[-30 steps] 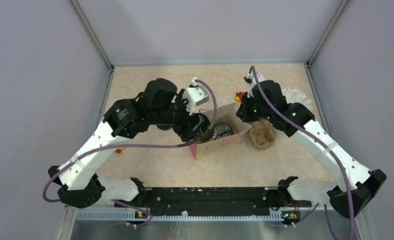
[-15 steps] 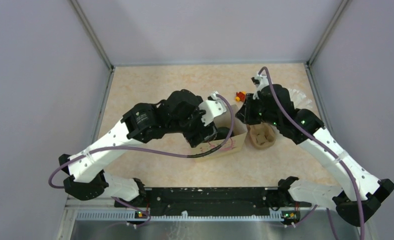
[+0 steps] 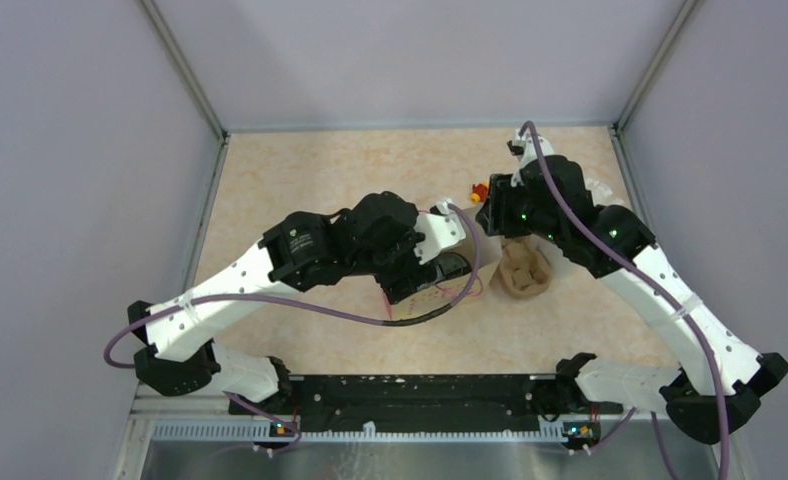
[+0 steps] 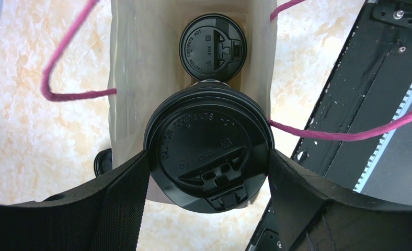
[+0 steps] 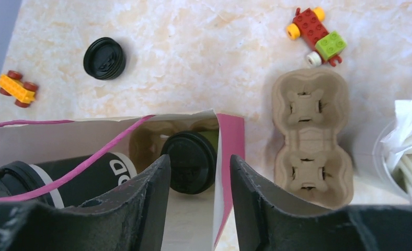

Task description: Pack the takeout coffee

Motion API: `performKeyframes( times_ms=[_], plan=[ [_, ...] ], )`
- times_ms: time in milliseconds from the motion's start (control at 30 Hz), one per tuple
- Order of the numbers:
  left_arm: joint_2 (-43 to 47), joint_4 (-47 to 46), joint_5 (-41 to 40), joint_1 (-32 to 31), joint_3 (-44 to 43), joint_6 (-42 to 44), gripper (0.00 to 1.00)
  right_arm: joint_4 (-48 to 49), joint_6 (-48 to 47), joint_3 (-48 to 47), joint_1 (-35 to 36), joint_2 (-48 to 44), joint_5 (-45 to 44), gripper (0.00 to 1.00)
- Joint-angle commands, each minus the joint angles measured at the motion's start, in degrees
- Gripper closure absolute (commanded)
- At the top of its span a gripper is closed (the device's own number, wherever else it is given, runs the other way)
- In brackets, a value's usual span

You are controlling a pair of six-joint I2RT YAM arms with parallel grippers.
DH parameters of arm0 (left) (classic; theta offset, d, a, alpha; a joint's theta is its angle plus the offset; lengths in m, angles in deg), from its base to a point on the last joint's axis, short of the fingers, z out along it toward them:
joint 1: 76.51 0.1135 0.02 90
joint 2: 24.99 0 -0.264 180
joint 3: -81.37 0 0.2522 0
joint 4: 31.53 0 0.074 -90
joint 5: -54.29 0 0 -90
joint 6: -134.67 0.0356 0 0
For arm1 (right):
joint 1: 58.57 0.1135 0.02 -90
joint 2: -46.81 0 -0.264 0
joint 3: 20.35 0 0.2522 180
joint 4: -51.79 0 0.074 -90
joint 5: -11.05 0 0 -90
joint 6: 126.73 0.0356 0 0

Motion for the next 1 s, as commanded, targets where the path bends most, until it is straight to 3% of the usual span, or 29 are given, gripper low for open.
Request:
performKeyframes(
  times_ms=[0, 133, 433, 633, 967],
  plan=[
    [0.11, -1.85, -1.78, -0.47, 0.88, 0.55, 0.32, -1.72, -5.81, -3.48, -0.35, 1.15, -2.87, 0.53],
    [0.31, -2.53, -1.97, -0.6, 0.18, 0.55, 0.32, 0.49, -7.16, -3.89, -5.26, 2.34, 2.97, 0.53],
    [0.62, -2.97, -1.74, -0.64, 1.37, 0.65, 0.32, 4.32, -10.11, -2.72, -6.61, 4.6, 10.78, 0.52],
    [1.12, -3.95, -1.22, -0.82, 3.07, 1.21, 0.32, 2.89, -10.66, -3.53, -6.66, 7.23, 6.81, 0.58],
    [-0.01, -3.35, -3.05, -0.95, 2.74, 4.36, 0.32, 3.03, -11.65, -3.6, -6.66, 7.72, 7.73, 0.76]
  ],
)
